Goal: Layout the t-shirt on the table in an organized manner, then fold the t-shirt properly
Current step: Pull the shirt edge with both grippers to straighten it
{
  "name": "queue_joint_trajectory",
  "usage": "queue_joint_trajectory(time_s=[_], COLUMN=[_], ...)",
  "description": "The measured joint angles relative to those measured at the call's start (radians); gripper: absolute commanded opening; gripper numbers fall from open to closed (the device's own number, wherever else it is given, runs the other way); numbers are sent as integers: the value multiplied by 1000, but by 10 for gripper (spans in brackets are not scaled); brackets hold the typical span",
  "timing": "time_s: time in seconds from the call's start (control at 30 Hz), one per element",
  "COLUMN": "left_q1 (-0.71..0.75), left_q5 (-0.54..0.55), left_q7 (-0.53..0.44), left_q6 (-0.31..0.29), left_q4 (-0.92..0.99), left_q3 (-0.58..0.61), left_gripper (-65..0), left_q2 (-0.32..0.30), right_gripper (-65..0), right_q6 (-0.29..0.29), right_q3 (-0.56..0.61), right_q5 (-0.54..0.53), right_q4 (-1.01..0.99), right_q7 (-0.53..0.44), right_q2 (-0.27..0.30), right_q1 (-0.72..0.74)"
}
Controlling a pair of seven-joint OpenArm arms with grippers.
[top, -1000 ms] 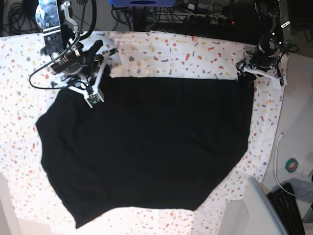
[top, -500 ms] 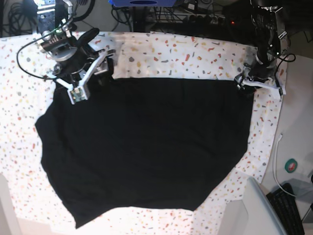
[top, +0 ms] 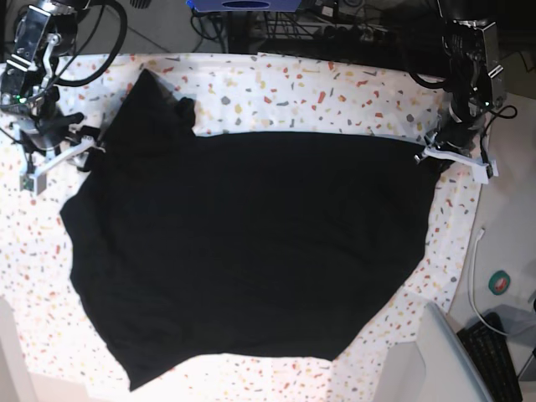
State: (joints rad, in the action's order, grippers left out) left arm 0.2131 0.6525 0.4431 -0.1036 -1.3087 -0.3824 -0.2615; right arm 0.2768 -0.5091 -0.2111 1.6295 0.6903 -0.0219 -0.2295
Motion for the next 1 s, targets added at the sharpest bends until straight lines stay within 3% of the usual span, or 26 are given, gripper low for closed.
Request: queue_joint_trajectory(time_s=[0.2, 0.53, 0.67, 0.9, 1.0], left_q1=[-43, -31, -49, -57, -54], left_q5=[-11, -8, -8, -8, -8], left_q7=[10, 6, 3, 3, 2], left_q6=[13, 5, 5, 5, 5], left_q4=[-9, 79, 86, 86, 86], left_q3=[-97, -101, -101, -101, -100], left_gripper=[-650, -650, -650, -650, -650], left_q2=[-19, -10, -11, -11, -13], right_gripper=[-273, -273, -273, -267, -267], right_q6=[0, -2, 1, 2, 3], right_q3=[0, 17, 53, 90, 139], right_q5=[1, 5, -3, 1, -56], right_q4=[0, 93, 83, 58, 36], right_q7=[11, 22, 44, 38, 47], right_q2=[0, -10, -43, -48, -48], right_q1=[-4, -56, -64, -92, -122])
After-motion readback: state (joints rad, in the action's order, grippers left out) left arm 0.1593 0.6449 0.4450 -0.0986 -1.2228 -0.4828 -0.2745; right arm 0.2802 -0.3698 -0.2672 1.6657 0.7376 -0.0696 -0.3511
